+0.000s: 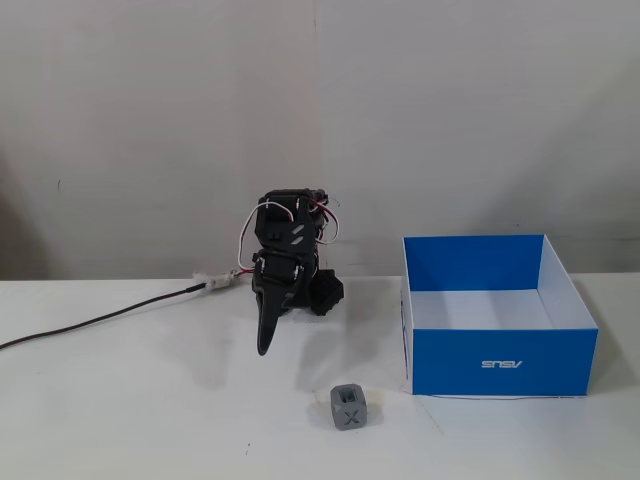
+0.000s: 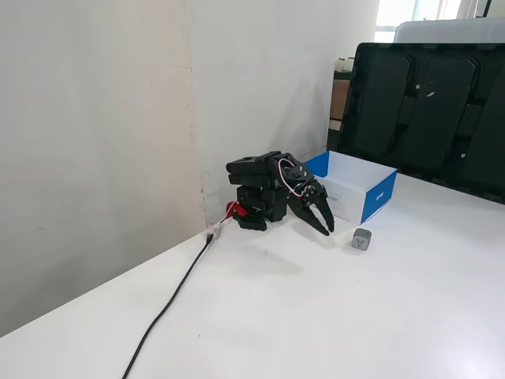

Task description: Pick the gray block and keep it in the box.

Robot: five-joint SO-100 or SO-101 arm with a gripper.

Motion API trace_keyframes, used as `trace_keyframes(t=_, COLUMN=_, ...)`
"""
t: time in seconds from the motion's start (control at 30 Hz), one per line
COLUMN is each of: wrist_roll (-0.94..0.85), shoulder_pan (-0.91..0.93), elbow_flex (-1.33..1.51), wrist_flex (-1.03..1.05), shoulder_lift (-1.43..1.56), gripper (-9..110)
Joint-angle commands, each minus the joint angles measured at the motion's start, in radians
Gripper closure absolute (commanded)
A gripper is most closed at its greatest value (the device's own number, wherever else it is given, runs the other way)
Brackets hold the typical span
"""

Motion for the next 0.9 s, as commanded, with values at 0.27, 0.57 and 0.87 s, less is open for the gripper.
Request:
trace_keyframes(t=0.27, wrist_roll=0.0, shoulder_pan=-0.017, elbow_flex=-0.077, wrist_flex=0.002, shoulder_lift=0.163, gripper=101)
trace_keyframes(t=0.57, wrist_roll=0.107, shoulder_pan=-0.086, elbow_flex=-0.52, wrist_flex=0.066, shoulder_lift=-0.118, gripper=101)
trace_keyframes(t=0.87, wrist_roll=0.256, shoulder_pan=-0.153, elbow_flex=-0.954, wrist_flex=0.225, shoulder_lift=-0.58, gripper=101)
